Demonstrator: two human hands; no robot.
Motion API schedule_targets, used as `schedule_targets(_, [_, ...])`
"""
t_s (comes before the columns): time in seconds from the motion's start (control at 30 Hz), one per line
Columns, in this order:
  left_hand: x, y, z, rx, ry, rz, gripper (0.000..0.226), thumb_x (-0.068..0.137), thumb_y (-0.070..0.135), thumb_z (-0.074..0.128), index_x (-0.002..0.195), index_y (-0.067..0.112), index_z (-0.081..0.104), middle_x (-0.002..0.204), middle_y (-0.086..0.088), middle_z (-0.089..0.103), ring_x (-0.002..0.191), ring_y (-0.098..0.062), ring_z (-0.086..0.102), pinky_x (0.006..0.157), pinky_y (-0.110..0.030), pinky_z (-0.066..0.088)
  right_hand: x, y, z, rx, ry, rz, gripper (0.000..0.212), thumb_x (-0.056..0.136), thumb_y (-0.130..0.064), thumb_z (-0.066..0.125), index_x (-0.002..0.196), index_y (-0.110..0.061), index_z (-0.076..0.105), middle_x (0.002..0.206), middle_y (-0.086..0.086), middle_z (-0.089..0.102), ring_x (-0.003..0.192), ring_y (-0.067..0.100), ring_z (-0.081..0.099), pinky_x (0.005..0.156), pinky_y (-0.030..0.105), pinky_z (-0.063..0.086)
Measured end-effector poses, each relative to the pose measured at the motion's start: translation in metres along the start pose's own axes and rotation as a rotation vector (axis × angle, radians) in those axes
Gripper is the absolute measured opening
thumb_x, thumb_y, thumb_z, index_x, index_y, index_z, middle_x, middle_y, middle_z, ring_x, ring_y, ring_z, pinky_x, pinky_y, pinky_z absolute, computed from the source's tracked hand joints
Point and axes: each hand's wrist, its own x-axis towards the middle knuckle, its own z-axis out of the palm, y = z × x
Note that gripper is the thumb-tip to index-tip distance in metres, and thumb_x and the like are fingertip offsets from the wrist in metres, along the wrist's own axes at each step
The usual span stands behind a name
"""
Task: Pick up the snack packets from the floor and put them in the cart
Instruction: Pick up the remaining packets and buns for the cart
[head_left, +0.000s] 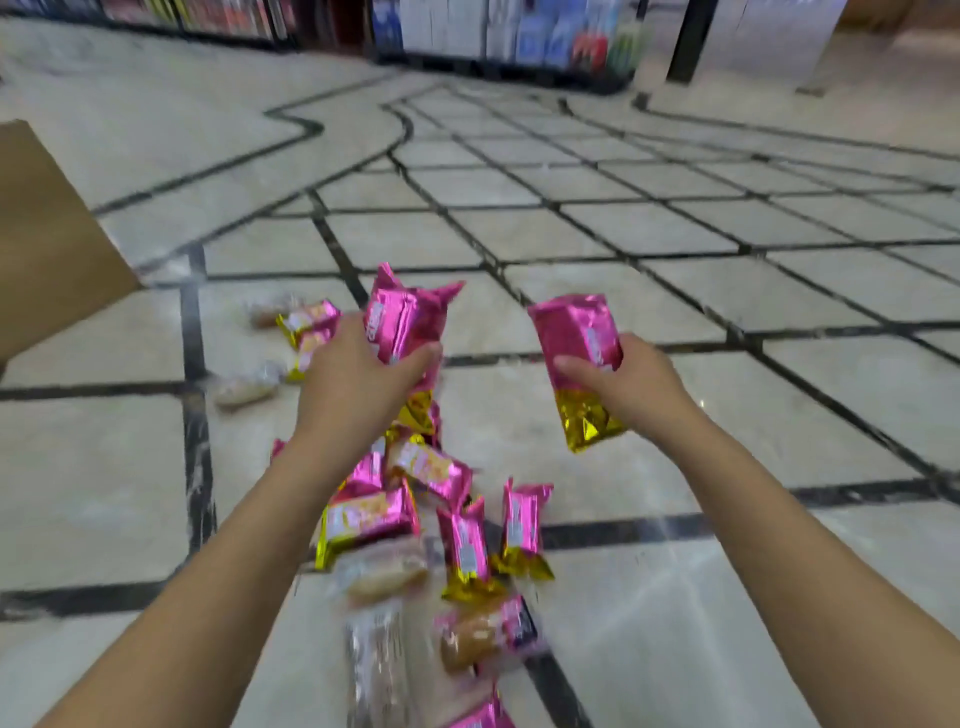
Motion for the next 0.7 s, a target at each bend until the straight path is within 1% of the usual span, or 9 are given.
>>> schedule_targets(0.1, [0.038, 0.048, -0.026, -0.066, 0.137, 0.012, 0.053, 0.075, 0.057, 0.071, 0.104, 0.014, 0.057, 0.089, -0.002, 0.063, 0.089, -0.027, 0.059, 0.078, -0.038, 0.049, 0.025, -0.063, -0.023, 0.172, 0.134, -0.086, 0.033, 0.079, -0.047, 0.075, 0.091, -0.017, 0.068, 0.080, 0.001, 0.067, 0.075, 0.019, 0.063, 0.066, 0.030, 0.049])
schedule_targets(0.17, [0.056, 0.072, -0.042, -0.081, 0.199, 0.030, 0.056, 0.072, 0.060, 0.070, 0.105, 0.016, 0.058, 0.093, -0.004, 0.065, 0.092, -0.029, 0.060, 0.080, -0.038, 0.050, 0.037, -0.095, -0.033, 0.208, 0.162, -0.137, 0.027, 0.079, -0.045, 0.075, 0.079, -0.019, 0.065, 0.071, -0.002, 0.063, 0.067, 0.017, 0.060, 0.060, 0.027, 0.044])
schedule_targets(0.27, [0.078, 0.099, -0.064, -0.050, 0.258, 0.084, 0.053, 0.073, 0.061, 0.068, 0.103, 0.019, 0.057, 0.094, -0.003, 0.065, 0.091, -0.029, 0.059, 0.077, -0.038, 0.049, 0.051, -0.134, -0.045, 0.197, 0.174, -0.207, 0.029, 0.078, -0.047, 0.075, 0.071, -0.021, 0.062, 0.071, 0.001, 0.064, 0.072, 0.023, 0.063, 0.067, 0.034, 0.050])
schedule_targets(0.3, [0.085, 0.107, -0.071, -0.042, 0.273, 0.104, 0.053, 0.073, 0.061, 0.068, 0.103, 0.019, 0.057, 0.093, -0.003, 0.064, 0.090, -0.029, 0.059, 0.077, -0.039, 0.050, 0.054, -0.146, -0.050, 0.184, 0.168, -0.219, 0.030, 0.078, -0.048, 0.075, 0.073, -0.021, 0.062, 0.073, 0.002, 0.065, 0.075, 0.024, 0.064, 0.070, 0.036, 0.051])
schedule_targets(0.37, [0.100, 0.126, -0.088, -0.017, 0.299, 0.139, 0.055, 0.073, 0.064, 0.067, 0.103, 0.019, 0.058, 0.093, -0.004, 0.064, 0.088, -0.029, 0.059, 0.077, -0.040, 0.050, 0.062, -0.170, -0.063, 0.156, 0.147, -0.242, 0.033, 0.079, -0.048, 0.074, 0.074, -0.018, 0.062, 0.072, 0.002, 0.064, 0.073, 0.022, 0.062, 0.067, 0.034, 0.049])
schedule_targets(0.43, [0.115, 0.147, -0.107, 0.018, 0.319, 0.169, 0.054, 0.074, 0.065, 0.066, 0.102, 0.020, 0.059, 0.090, -0.004, 0.063, 0.086, -0.028, 0.057, 0.071, -0.036, 0.046, 0.067, -0.197, -0.080, 0.128, 0.120, -0.282, 0.032, 0.081, -0.048, 0.072, 0.075, -0.017, 0.063, 0.070, 0.001, 0.063, 0.068, 0.020, 0.061, 0.062, 0.031, 0.046])
schedule_targets(0.53, [0.136, 0.189, -0.146, 0.049, 0.326, 0.198, 0.051, 0.074, 0.066, 0.066, 0.097, 0.021, 0.060, 0.084, -0.003, 0.061, 0.081, -0.026, 0.057, 0.066, -0.034, 0.042, 0.074, -0.248, -0.114, 0.095, 0.080, -0.297, 0.033, 0.082, -0.050, 0.071, 0.081, -0.017, 0.066, 0.074, 0.003, 0.065, 0.069, 0.019, 0.061, 0.063, 0.031, 0.047])
schedule_targets(0.63, [0.160, 0.243, -0.202, 0.038, 0.277, 0.206, 0.044, 0.073, 0.066, 0.067, 0.093, 0.027, 0.063, 0.081, 0.002, 0.064, 0.077, -0.020, 0.059, 0.067, -0.034, 0.048, 0.078, -0.317, -0.162, 0.110, 0.012, -0.275, 0.033, 0.081, -0.051, 0.071, 0.087, -0.018, 0.066, 0.091, 0.010, 0.070, 0.084, 0.026, 0.066, 0.074, 0.036, 0.053])
schedule_targets(0.7, [0.177, 0.286, -0.249, 0.036, 0.227, 0.208, 0.048, 0.069, 0.069, 0.067, 0.095, 0.029, 0.062, 0.083, 0.003, 0.066, 0.079, -0.020, 0.062, 0.072, -0.036, 0.054, 0.079, -0.371, -0.200, 0.116, -0.028, -0.277, 0.039, 0.079, -0.052, 0.071, 0.095, -0.016, 0.068, 0.095, 0.013, 0.071, 0.086, 0.028, 0.067, 0.074, 0.036, 0.053])
